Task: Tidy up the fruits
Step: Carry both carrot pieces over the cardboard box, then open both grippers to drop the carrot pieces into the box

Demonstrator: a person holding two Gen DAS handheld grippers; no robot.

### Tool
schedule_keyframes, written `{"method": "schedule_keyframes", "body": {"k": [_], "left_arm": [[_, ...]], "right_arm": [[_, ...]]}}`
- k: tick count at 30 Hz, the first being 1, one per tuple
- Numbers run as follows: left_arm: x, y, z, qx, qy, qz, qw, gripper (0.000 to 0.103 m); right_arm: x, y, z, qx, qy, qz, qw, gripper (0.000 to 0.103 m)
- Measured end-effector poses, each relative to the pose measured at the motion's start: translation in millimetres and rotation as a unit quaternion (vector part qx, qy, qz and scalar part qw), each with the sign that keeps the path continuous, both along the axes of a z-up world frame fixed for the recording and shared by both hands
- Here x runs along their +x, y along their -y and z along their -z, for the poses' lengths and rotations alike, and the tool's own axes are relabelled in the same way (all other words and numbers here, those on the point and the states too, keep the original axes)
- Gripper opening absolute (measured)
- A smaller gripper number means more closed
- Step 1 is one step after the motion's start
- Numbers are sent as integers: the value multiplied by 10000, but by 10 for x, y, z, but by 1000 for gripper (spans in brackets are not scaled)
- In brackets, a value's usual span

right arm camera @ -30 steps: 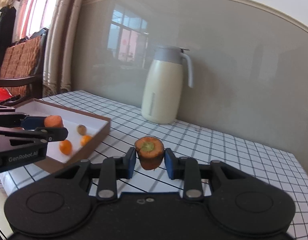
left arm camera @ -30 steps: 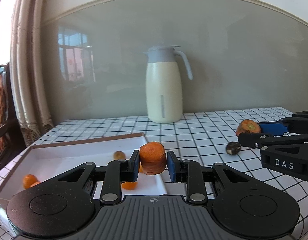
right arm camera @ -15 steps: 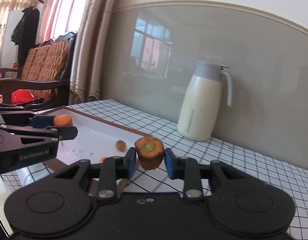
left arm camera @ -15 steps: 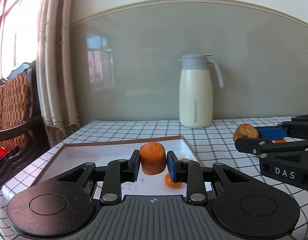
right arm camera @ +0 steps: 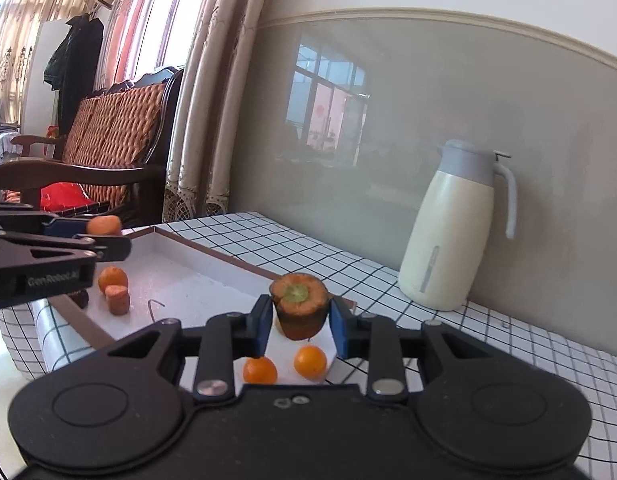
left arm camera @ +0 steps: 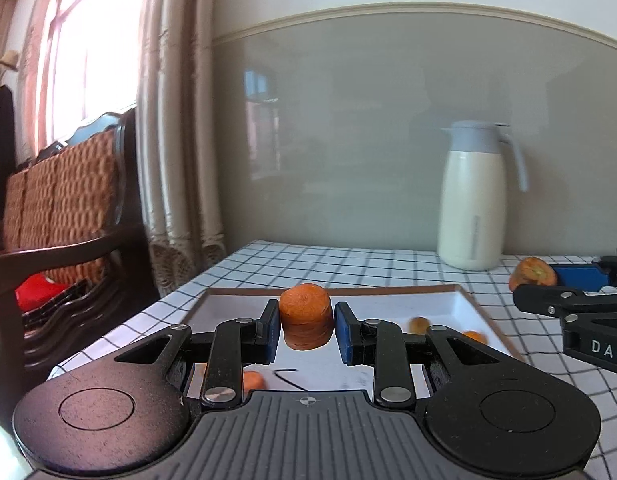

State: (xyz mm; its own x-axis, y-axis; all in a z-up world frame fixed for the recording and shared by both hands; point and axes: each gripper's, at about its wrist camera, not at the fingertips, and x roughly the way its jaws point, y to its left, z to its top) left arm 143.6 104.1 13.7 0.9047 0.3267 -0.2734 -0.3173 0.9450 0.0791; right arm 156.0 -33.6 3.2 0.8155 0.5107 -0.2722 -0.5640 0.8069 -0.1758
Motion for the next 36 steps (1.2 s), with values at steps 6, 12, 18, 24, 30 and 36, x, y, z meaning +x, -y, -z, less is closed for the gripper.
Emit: {"method": "schedule_keyframes", "body": {"k": [6, 12, 18, 24, 30, 36], "left_arm": [[121, -151, 35, 12, -70, -108, 9999, 29], [298, -329, 49, 22, -105, -251, 9996, 29], [494, -538, 85, -76, -177, -412, 9990, 29], [706, -662, 128, -135, -310, -498, 9982, 29], [861, -761, 170, -256, -420, -580, 9971, 29], [1016, -827, 215, -377, -520, -618, 9960, 29]], "right_arm": [[130, -191, 2, -35, 2, -113, 9999, 22], [330, -287, 11, -29, -122, -101, 9999, 22], [528, -316, 26, -65, -271, -10, 9996, 22], [728, -333, 83, -134, -525, 20, 9985, 22], [890, -380, 139, -164, -722, -9, 9973, 22], [1104, -431, 175, -132, -949, -37, 9954, 22]]}}
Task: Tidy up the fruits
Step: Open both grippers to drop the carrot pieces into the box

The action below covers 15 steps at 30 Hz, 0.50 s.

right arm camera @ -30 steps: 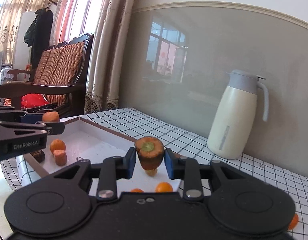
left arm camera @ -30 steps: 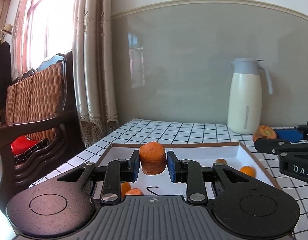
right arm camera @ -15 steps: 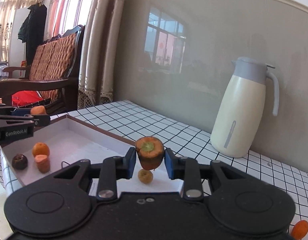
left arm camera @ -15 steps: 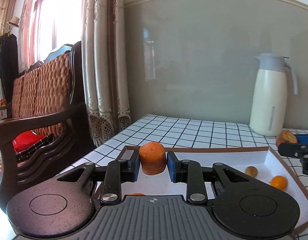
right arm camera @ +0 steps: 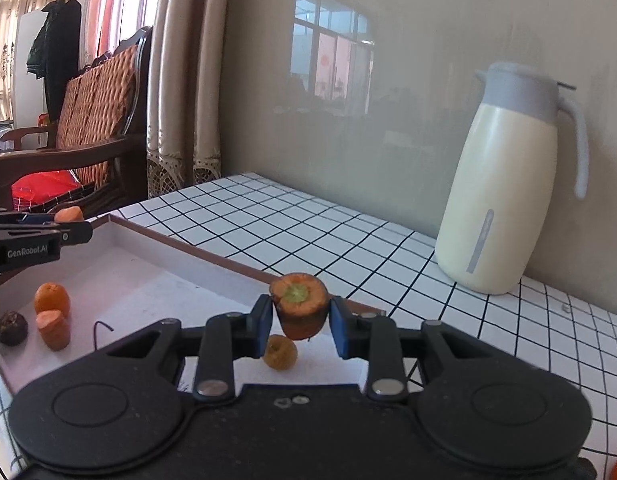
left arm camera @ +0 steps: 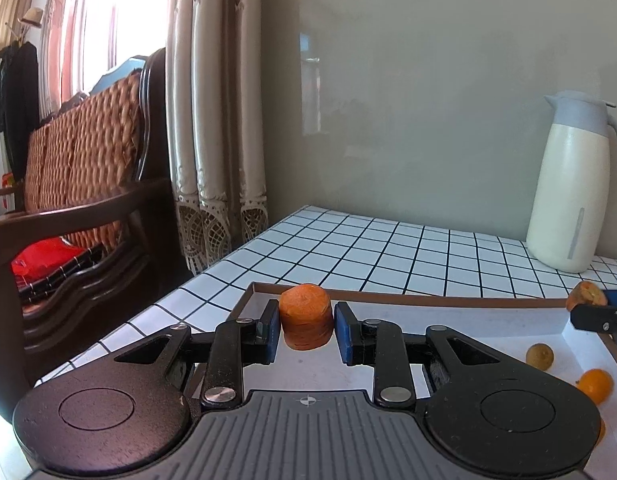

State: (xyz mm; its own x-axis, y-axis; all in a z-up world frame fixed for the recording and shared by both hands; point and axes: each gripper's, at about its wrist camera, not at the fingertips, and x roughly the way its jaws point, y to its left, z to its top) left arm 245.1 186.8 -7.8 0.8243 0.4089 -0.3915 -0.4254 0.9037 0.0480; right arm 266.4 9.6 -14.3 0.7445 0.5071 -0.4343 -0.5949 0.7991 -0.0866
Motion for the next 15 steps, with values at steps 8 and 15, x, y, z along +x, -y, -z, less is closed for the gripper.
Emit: {"method": "schedule_keyframes", "body": {"k": [8, 15], "left_arm": [[146, -20, 11, -77, -179, -86, 9998, 29], [-73, 56, -60, 306, 390, -509, 9975, 93]], "right_arm": [[114, -52, 2, -137, -96, -58, 9998, 24], [88, 74, -97, 172, 506, 316, 9981, 93]]}}
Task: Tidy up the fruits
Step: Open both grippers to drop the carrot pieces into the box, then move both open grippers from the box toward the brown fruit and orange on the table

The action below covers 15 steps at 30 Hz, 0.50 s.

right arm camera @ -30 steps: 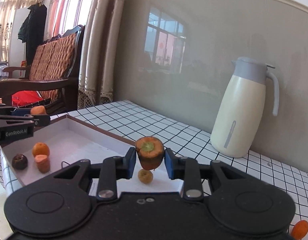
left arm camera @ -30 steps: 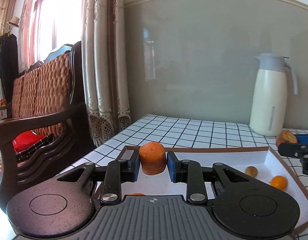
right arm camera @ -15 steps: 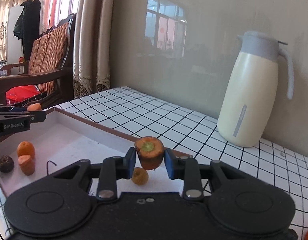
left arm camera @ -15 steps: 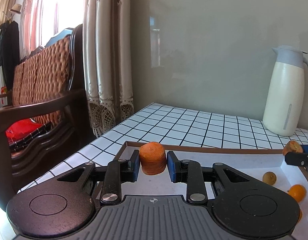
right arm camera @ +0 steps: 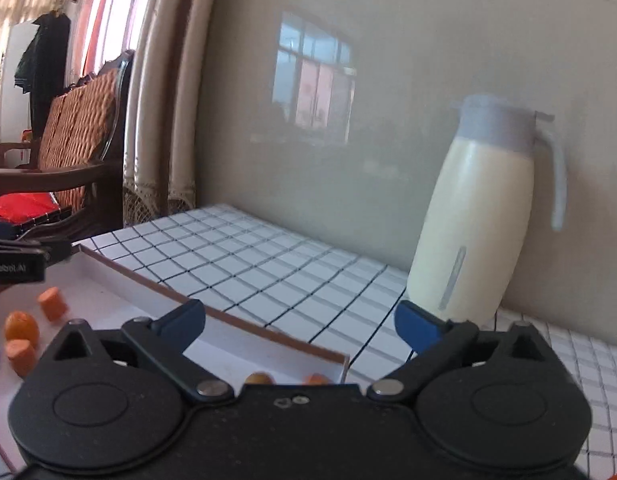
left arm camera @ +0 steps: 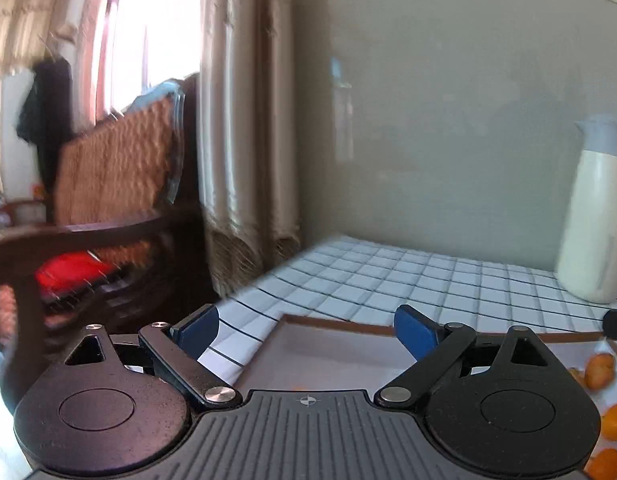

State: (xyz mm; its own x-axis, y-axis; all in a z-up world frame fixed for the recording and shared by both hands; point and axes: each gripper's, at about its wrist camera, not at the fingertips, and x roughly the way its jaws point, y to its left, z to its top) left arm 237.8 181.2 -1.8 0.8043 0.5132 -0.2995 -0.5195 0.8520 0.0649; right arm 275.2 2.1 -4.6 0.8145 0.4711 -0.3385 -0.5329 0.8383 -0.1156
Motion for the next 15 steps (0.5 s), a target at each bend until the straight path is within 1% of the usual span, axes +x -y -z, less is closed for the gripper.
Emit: {"method": "schedule_keyframes", "body": {"k": [2, 10, 12, 14, 15], "left_arm": [[-30, -25, 10, -115, 12, 18, 9999, 93], [-54, 10, 47, -14, -120, 86, 9999, 93], [-20, -11, 50, -22, -156, 127, 9998, 96], [-22, 13, 52, 13, -183, 136, 9997, 102], [-19, 29, 47, 48, -181, 147, 9997, 103]], "right_arm": [[23, -17, 38, -31, -56, -25, 10000, 93], [13, -81, 97, -36, -199, -70, 9998, 93], [-4, -83, 98, -36, -213, -52, 9998, 93], [-8, -57, 97, -23, -229, -48, 9997, 93], [-12, -49, 95, -9, -229, -40, 9997, 93]]}}
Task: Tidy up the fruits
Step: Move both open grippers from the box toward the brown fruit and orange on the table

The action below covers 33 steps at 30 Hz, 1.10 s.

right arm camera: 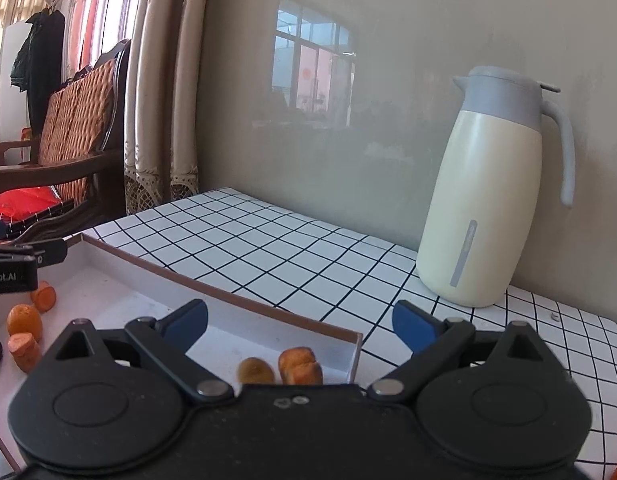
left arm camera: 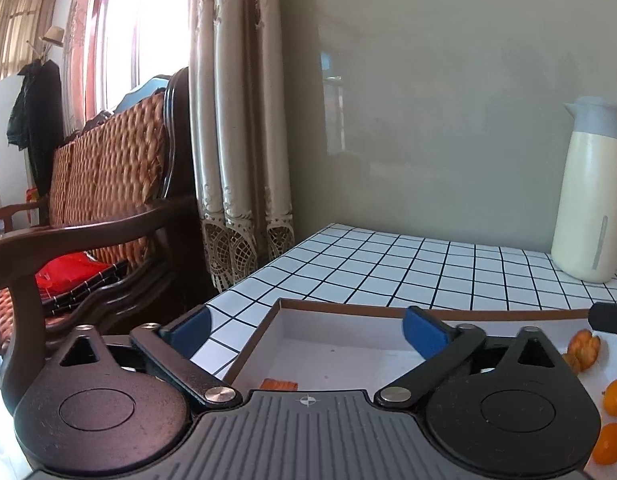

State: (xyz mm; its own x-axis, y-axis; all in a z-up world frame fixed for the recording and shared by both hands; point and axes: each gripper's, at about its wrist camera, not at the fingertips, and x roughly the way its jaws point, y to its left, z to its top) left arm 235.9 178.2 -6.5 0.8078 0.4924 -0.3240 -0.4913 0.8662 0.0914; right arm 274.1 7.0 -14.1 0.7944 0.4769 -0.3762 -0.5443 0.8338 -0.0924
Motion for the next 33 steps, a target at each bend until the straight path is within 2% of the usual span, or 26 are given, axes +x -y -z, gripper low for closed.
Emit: {"method": "schedule_keyframes", "body": {"k": [8, 14, 22, 33], "left_arm": [[-15, 140, -17, 122, -26, 167, 9998, 103], [-75, 302, -82, -28, 145, 327, 9994, 103], [-119, 775, -186, -96, 279, 880, 9957, 103], [-157, 1530, -199, 121, 269, 1682, 9853, 103]], "right_arm": [[-22, 85, -6, 20, -41, 54, 10000, 97], [-120, 235, -49, 25, 10, 160, 9999, 97], [-325, 656, -119, 237, 54, 442, 9987, 97], [-531, 1307, -145, 156, 205, 1013, 9945, 97]]}}
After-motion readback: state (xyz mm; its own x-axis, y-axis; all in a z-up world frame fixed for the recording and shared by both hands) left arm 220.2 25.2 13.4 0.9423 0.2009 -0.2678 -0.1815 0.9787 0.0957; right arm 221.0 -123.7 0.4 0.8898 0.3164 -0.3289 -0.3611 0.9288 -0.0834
